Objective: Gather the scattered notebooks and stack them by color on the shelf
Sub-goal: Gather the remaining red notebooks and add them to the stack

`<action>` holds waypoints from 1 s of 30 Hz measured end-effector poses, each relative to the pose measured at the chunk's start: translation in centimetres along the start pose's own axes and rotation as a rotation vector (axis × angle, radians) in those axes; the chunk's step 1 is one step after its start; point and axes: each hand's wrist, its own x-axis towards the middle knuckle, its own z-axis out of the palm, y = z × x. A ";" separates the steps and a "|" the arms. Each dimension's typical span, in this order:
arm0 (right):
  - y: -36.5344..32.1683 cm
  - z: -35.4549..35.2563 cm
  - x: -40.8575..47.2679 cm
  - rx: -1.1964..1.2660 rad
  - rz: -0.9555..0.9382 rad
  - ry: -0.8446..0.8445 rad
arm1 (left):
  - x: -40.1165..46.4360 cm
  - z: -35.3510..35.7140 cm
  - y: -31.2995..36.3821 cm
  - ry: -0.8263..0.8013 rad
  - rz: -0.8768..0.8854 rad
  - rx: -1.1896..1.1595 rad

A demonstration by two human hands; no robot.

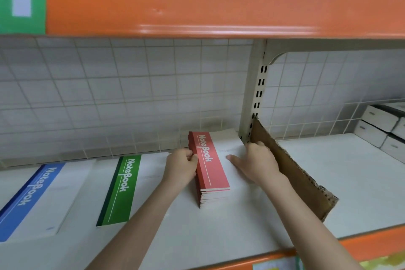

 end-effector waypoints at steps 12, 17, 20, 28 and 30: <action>0.1 0.4 1.5 0.249 0.078 -0.225 | -0.6 2.6 -1.1 -0.085 -0.148 -0.114; -0.3 0.3 1.9 0.220 0.094 -0.228 | -0.6 3.4 -1.3 -0.035 -0.157 -0.094; -0.3 0.5 1.9 0.209 0.095 -0.225 | -0.5 3.4 -1.3 -0.045 -0.156 -0.085; -0.3 1.2 1.8 0.224 0.113 -0.243 | -0.7 3.0 -1.0 -0.082 -0.171 -0.126; -0.2 1.3 1.8 0.228 0.112 -0.248 | -0.9 2.8 -0.7 -0.103 -0.181 -0.149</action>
